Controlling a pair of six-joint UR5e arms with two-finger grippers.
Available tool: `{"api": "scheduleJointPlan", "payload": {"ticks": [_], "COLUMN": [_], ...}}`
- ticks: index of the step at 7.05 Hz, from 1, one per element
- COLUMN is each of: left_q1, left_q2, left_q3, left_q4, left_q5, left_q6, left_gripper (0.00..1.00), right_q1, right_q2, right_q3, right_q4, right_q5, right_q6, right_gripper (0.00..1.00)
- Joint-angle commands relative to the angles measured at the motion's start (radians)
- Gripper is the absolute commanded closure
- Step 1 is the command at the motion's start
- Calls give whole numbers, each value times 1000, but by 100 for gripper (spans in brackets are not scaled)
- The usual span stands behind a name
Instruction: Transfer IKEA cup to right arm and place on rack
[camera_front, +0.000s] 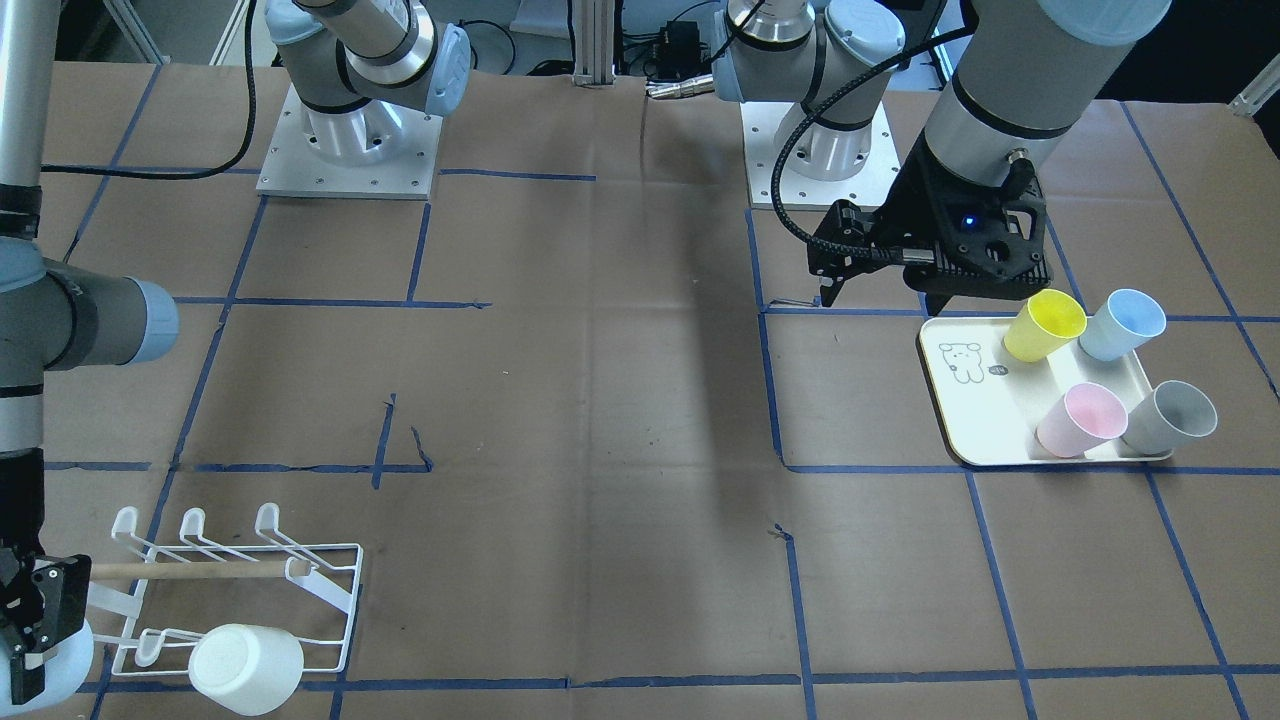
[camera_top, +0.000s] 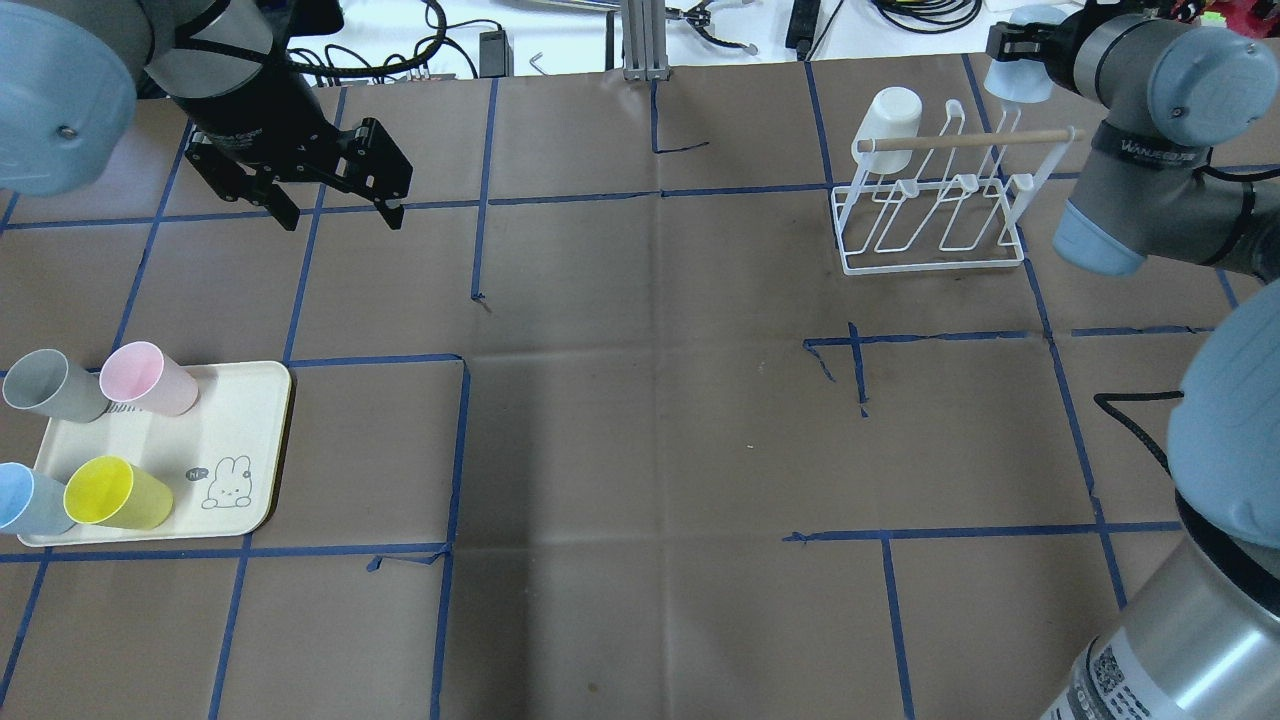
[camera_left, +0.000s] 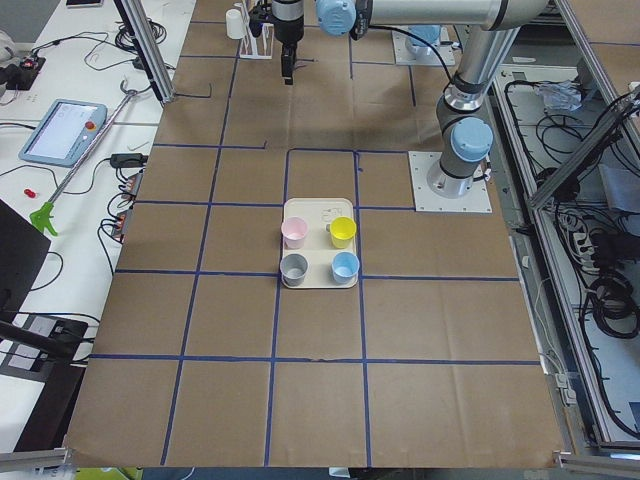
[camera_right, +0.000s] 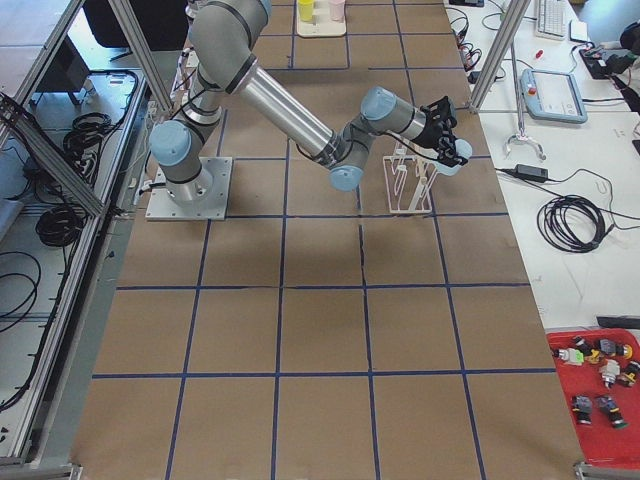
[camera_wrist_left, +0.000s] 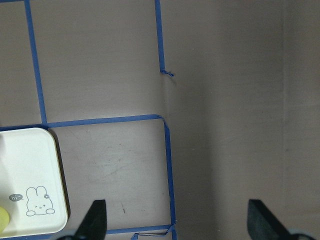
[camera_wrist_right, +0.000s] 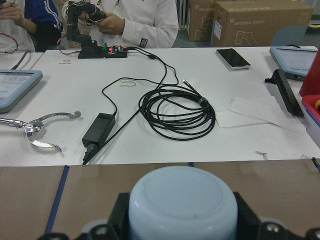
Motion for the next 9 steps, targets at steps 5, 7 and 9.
{"api": "scheduleJointPlan", "payload": {"ticks": [5,7,9], "left_q1": [1,-1,-1], "left_q2": [-7,-7,-7], "left_q3": [6,9,9], "left_q4": [10,10,10], "left_q5": [-2,-3,-3], "left_q6": [-2,-2,-2], "left_gripper": [1,1,1], "right_q1": [-2,-2,8], "right_q2": [1,-2,-32], "right_q3": [48,45,40], "right_q4": [3,3,12], "right_q5": [-17,-17,-14], "right_q6": [-31,-33,-30], "right_gripper": [0,0,0]}}
